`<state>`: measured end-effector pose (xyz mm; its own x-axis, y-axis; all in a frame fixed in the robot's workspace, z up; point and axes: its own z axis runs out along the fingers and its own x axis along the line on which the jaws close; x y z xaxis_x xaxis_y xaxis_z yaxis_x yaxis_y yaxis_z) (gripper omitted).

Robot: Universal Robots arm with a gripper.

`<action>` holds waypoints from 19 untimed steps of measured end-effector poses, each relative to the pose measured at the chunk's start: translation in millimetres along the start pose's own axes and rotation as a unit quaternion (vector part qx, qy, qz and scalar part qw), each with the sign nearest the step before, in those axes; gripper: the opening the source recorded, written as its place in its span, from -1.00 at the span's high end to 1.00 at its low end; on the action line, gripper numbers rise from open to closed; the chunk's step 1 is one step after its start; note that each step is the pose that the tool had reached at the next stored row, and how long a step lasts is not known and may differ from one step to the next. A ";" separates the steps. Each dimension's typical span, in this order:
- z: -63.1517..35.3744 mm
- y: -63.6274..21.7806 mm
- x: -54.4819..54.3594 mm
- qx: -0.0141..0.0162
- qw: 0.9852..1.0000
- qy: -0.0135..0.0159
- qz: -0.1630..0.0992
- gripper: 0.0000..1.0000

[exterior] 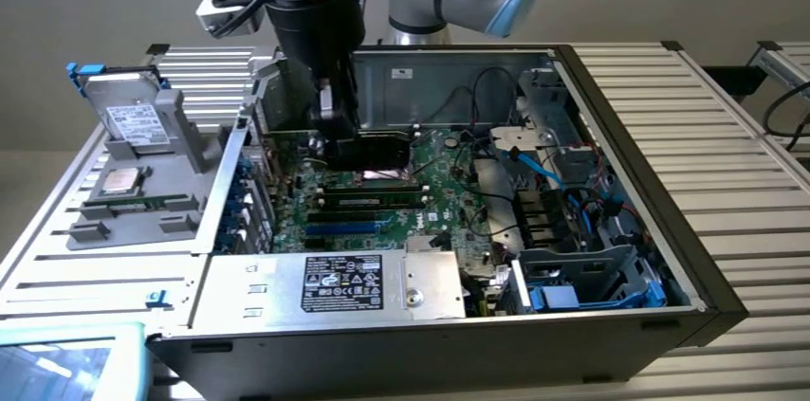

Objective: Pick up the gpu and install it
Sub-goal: 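Insert the gpu into the slot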

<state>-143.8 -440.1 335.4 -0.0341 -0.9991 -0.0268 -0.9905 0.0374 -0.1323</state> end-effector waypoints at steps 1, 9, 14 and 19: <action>0.1 0.0 1.6 0.000 1.000 -0.001 0.001 0.45; 1.8 -0.5 14.5 0.000 1.000 -0.005 0.005 0.45; 2.6 -0.9 22.1 0.000 1.000 -0.006 0.007 0.45; 3.8 -0.9 27.8 -0.003 1.000 -0.006 0.009 0.45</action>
<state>-143.4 -467.9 331.0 -0.0508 -0.9978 -0.0415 -0.9905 0.0557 -0.1257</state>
